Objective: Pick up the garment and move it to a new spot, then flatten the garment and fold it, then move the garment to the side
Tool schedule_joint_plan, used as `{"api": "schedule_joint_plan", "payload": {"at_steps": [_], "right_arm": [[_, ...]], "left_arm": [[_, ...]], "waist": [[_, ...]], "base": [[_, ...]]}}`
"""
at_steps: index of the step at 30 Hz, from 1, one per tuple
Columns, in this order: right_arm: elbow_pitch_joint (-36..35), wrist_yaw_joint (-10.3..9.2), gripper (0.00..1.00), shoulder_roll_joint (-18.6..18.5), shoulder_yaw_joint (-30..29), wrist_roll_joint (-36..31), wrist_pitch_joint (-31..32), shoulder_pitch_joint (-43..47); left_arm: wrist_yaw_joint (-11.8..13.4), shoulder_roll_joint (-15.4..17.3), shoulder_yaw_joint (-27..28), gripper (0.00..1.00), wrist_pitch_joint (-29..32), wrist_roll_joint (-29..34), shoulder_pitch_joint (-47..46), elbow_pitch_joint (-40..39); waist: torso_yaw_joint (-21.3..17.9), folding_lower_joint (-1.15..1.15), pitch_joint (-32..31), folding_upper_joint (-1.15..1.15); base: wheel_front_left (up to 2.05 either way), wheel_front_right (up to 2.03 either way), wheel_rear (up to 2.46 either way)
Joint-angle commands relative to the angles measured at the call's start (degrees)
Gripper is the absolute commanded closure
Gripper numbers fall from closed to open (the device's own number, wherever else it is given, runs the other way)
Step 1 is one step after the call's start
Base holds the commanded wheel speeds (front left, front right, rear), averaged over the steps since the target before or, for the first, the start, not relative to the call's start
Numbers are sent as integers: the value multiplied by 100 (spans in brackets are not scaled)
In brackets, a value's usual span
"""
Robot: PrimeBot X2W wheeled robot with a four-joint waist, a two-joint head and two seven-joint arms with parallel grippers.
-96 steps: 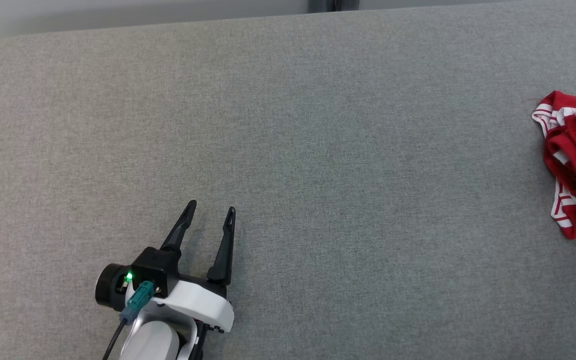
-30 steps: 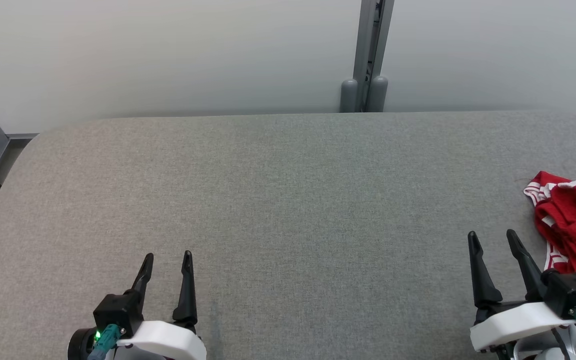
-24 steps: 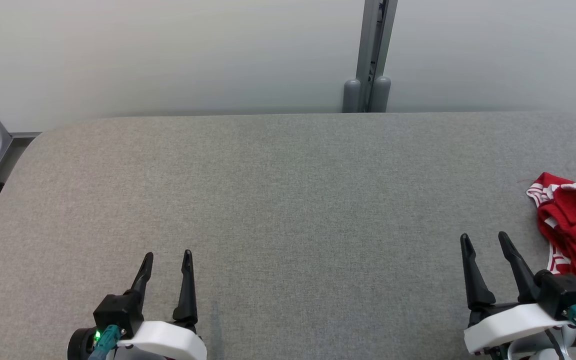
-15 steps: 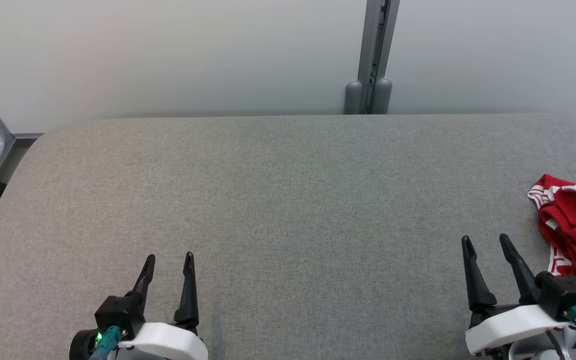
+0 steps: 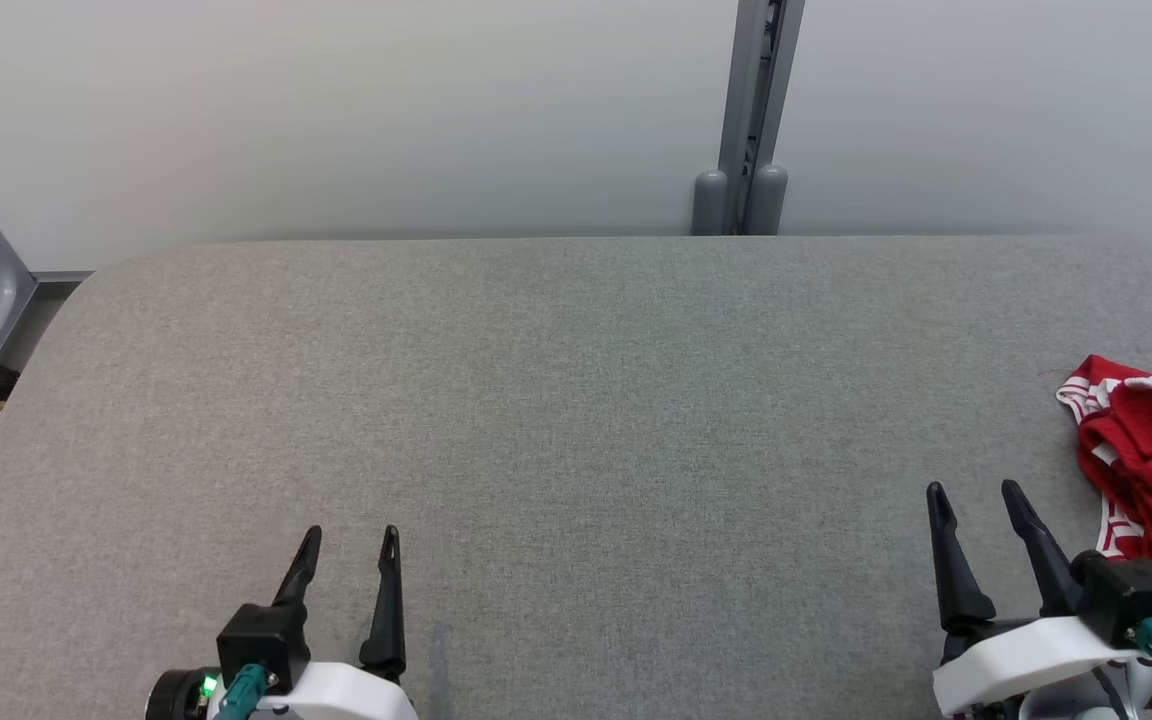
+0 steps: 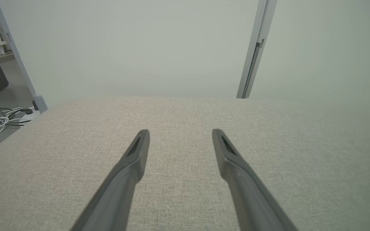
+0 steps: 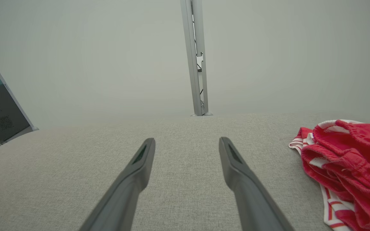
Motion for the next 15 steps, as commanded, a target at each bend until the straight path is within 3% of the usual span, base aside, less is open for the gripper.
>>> {"api": "schedule_joint_plan", "payload": {"at_steps": [1,8,13,14,15], "right_arm": [[31,1,0,-25,13,50,-1,71],[52,1,0,-25,-32,9,8,122],[47,1,0,-25,-49,3,22,129],[57,0,100,1,-41,26,8,64],[87,0,100,7,-40,29,9,68]], "left_arm": [[-17,34,-29,0,-12,1,57,86],[-275,-1,46,0,-21,-359,77,-61],[-276,-11,46,0,-22,-318,98,-93],[-268,-40,34,100,0,-338,79,-86],[-270,-44,35,100,6,-329,84,-66]], "waist": [[2,0,-4,0],[2,0,-17,0],[9,0,-31,0],[9,0,-32,0],[10,0,-34,0]], "base": [[0,0,0],[0,0,0],[0,0,0],[0,0,0],[0,0,0]]}}
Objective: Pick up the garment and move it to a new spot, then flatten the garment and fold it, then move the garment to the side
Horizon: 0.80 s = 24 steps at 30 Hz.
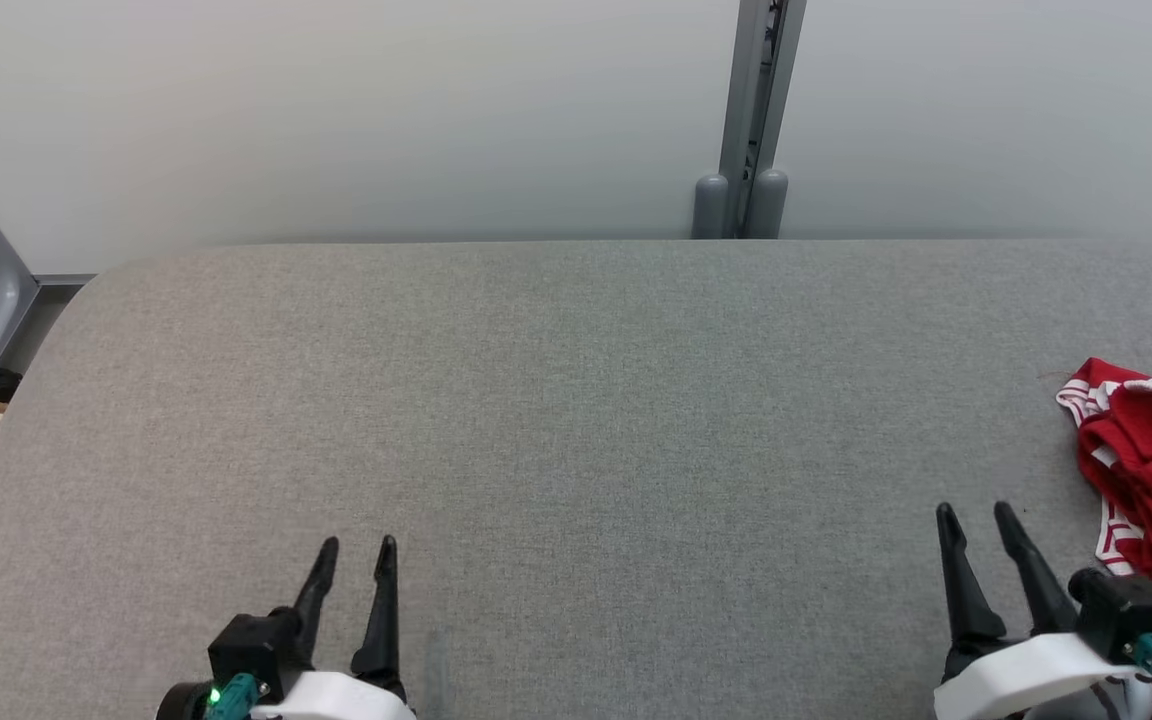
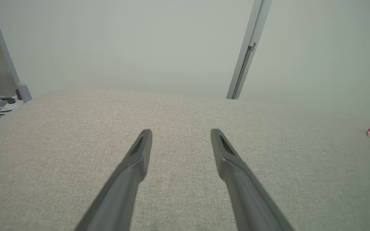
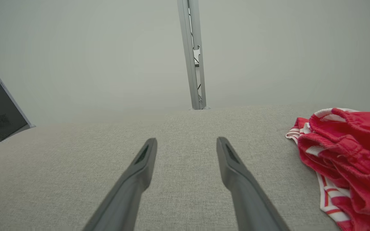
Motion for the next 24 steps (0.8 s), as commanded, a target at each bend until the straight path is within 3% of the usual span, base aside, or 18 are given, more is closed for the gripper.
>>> {"api": "schedule_joint_plan", "payload": {"at_steps": [1,6,24], "right_arm": [[10,0,100,2,-3,7,3,3],[268,0,100,82,9,39,8,219],[65,0,100,52,-168,1905,502,96]], "left_arm": [[-2,-2,2,100,4,-7,5,7],[-3,-40,-8,100,28,-24,214,257],[-291,-34,439,100,524,-1775,29,85]], "waist": [[0,0,0,0],[-2,0,-1,0],[-50,0,2,0]], "base": [[0,0,0],[0,0,0],[0,0,0]]}}
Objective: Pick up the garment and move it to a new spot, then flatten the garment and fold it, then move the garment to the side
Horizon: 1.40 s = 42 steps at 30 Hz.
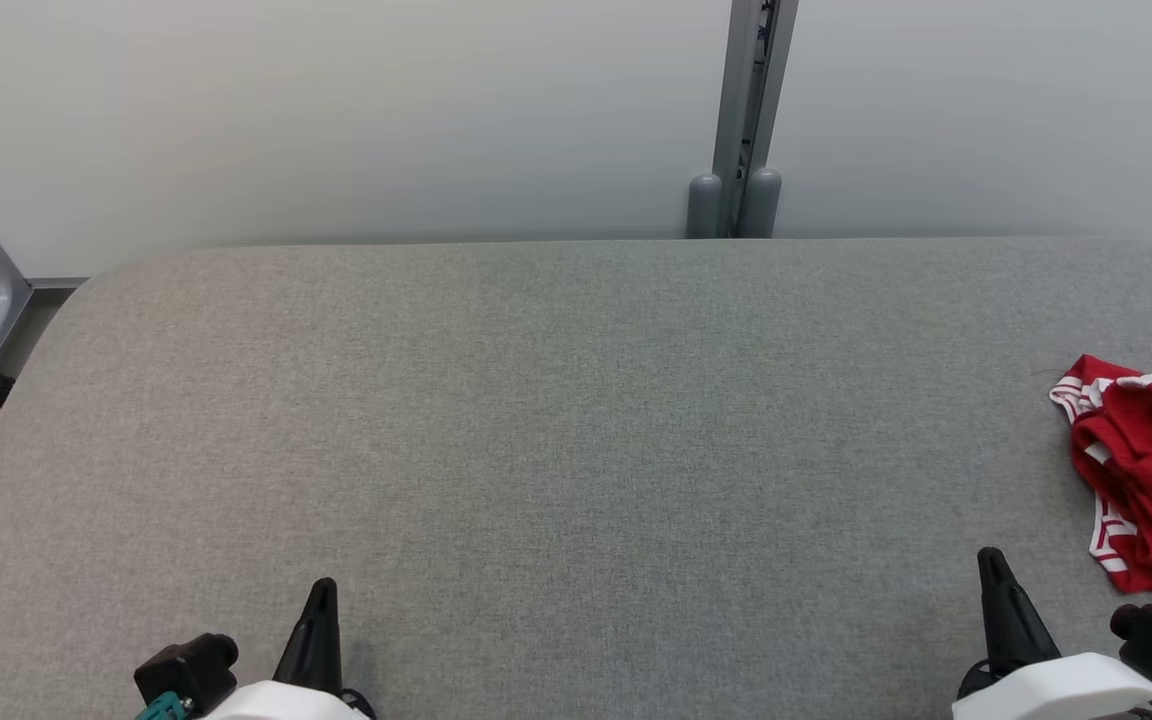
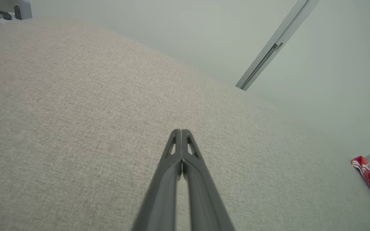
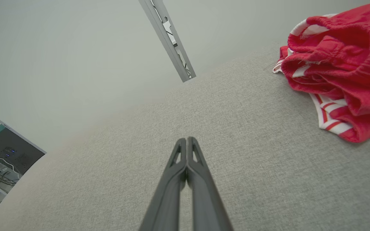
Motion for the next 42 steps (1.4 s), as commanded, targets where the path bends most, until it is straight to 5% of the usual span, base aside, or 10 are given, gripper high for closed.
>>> {"api": "schedule_joint_plan", "payload": {"at_steps": [1,42], "right_arm": [[-112,0,100,-52,-33,216,59,-155],[-433,1,100,-102,-315,3201,851,-343]], "left_arm": [[-43,15,81,100,41,-198,-188,-115],[-512,26,796,100,836,-3001,-470,-394]], "waist": [[-3,0,0,0],[-112,0,6,0]], "base": [[0,0,0],[0,0,0]]}}
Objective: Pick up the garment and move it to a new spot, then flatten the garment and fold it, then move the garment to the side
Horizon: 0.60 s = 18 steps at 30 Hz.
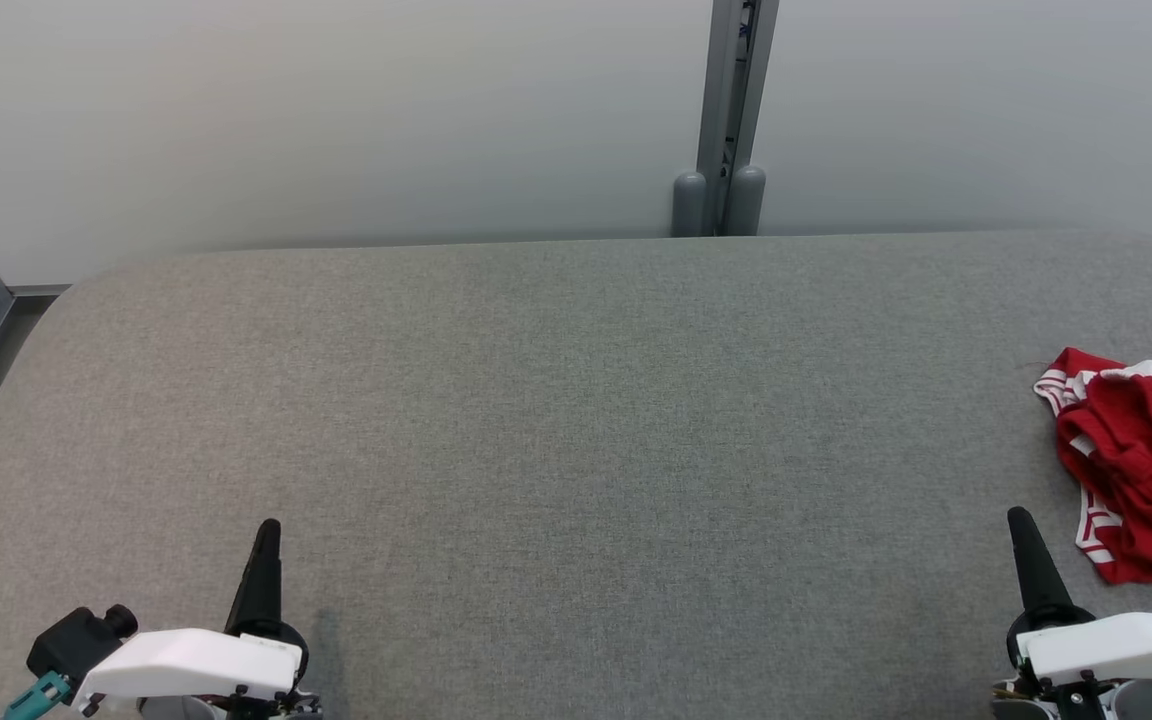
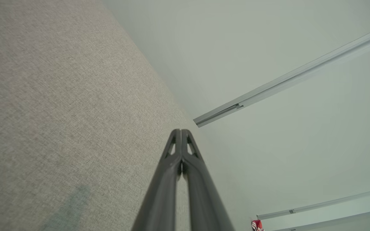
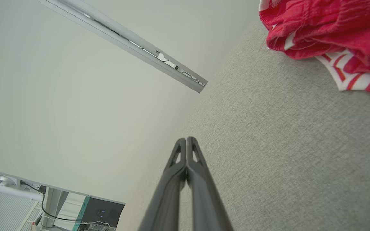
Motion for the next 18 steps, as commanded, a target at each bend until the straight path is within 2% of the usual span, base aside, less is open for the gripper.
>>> {"api": "schedule_joint_plan", "payload": {"at_steps": [1,18], "right_arm": [[-82,2,100,-54,-38,171,53,-122],[-186,2,100,-70,-125,1118,305,-182]], "left_arm": [[-59,24,68,100,34,-155,-140,-82],[-207,28,296,100,291,-1053,-225,-171]], "waist": [[-4,0,0,0],[-50,0,3,0]], "base": [[0,0,0],[0,0,0]]}}
